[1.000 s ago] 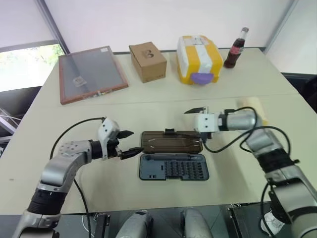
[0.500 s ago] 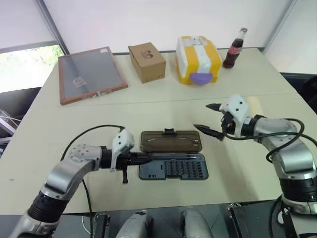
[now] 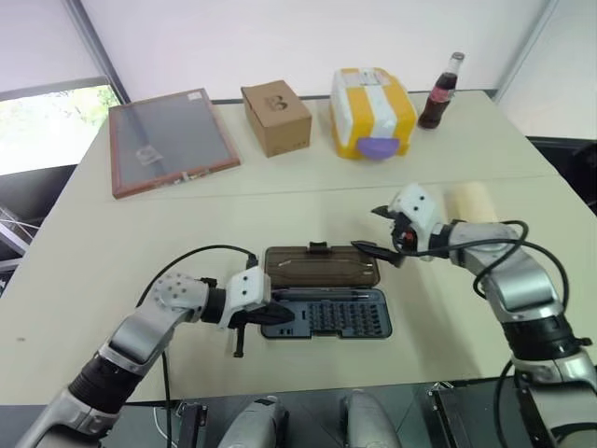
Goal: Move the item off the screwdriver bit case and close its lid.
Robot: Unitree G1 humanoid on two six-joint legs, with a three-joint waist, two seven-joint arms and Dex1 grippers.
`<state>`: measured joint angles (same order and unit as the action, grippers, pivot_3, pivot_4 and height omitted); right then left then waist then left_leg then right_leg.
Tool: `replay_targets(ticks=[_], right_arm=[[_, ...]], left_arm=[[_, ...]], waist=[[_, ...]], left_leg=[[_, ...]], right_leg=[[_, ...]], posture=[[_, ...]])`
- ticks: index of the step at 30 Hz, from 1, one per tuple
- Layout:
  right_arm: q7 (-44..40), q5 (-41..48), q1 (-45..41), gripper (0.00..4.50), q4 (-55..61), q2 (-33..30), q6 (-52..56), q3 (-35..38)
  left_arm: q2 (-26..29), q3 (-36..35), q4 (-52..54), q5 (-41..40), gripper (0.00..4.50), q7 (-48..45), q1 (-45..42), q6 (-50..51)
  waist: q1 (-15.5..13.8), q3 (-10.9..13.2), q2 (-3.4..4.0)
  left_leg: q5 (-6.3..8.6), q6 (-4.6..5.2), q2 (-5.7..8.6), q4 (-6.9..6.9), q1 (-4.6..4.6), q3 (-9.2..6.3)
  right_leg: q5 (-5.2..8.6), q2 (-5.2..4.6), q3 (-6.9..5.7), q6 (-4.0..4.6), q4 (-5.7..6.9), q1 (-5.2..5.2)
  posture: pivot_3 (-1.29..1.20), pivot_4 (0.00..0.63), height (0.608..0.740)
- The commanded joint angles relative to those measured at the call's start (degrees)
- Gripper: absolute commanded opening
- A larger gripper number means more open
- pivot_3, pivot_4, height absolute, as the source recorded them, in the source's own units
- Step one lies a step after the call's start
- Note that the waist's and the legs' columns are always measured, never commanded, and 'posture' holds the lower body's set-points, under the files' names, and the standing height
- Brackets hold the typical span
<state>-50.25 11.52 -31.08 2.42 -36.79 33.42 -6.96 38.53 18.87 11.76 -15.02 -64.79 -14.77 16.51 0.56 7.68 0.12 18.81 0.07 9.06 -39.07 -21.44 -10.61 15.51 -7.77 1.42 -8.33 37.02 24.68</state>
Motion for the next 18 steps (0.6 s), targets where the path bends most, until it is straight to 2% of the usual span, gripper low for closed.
replay_targets(ticks=[1, 8, 9, 11, 12, 17, 18], right_arm=[[-2.3, -1.0, -3.8, 4.50, -4.5, 0.6, -1.2, -2.2], [-8.8, -5.4, -9.0, 4.50, -17.7, 0.7, -6.1, -8.7], [-9.5, -6.0, -9.8, 4.24, -19.2, 0.9, -6.5, -9.5], [-11.4, -7.9, -11.2, 3.63, -22.4, 1.2, -8.6, -11.6], [-11.9, -8.5, -11.8, 3.16, -23.8, 1.5, -9.3, -12.2], [-14.3, -10.1, -13.7, 0.44, -28.5, 2.6, -12.0, -13.2], [-15.2, -10.4, -13.9, 0.03, -29.1, 2.7, -12.3, -13.6]], left_arm=[[1.5, -0.5, -1.6, 1.7, 0.03, 0.5, 2.4, 0.9], [1.8, -1.3, 0.9, 1.9, 0.03, 2.1, 6.2, 1.3], [1.8, -1.2, 1.3, 2.2, 0.00, 2.5, 6.6, 1.5], [2.1, -1.3, 2.1, 2.2, 0.00, 2.9, 7.4, 2.1], [2.2, -1.4, 2.4, 2.0, 0.00, 3.1, 7.8, 2.4], [2.4, -1.8, 3.7, 1.7, 0.00, 4.0, 9.4, 3.3], [2.4, -1.8, 4.0, 1.5, 0.00, 4.2, 9.8, 3.5]], waist=[[0.0, 0.0, 0.00], [0.1, 0.0, 0.00], [0.1, 0.0, 0.00], [0.1, 0.0, -0.01], [0.1, 0.0, -0.02], [0.0, 0.0, -0.01], [0.1, -0.1, -0.05]], left_leg=[[0.00, 0.00, 0.00, 0.00, 0.01, 0.00], [0.00, 0.00, 0.00, 0.01, 0.03, -0.02], [0.00, 0.00, 0.00, 0.01, 0.04, -0.01], [0.00, 0.00, 0.00, 0.01, 0.04, -0.01], [0.00, 0.00, 0.00, 0.02, 0.07, -0.01], [0.00, 0.00, -0.01, 0.01, 0.12, -0.03], [0.00, 0.00, -0.01, 0.01, 0.13, -0.03]], right_leg=[[0.00, 0.00, 0.00, 0.00, 0.01, 0.00], [0.00, 0.01, 0.00, 0.00, 0.00, -0.03], [0.00, 0.01, 0.00, 0.00, 0.00, -0.03], [0.00, 0.01, 0.00, 0.00, 0.01, -0.03], [0.00, 0.01, 0.00, 0.00, 0.00, -0.04], [0.00, 0.02, 0.00, 0.00, 0.01, -0.11], [0.00, 0.03, 0.00, 0.00, 0.01, -0.12]], posture=[[0.00, 0.150, 0.740], [0.00, 0.150, 0.740], [0.00, 0.150, 0.740], [0.00, 0.150, 0.740], [0.00, 0.150, 0.740], [0.00, 0.150, 0.740], [0.00, 0.150, 0.740]])
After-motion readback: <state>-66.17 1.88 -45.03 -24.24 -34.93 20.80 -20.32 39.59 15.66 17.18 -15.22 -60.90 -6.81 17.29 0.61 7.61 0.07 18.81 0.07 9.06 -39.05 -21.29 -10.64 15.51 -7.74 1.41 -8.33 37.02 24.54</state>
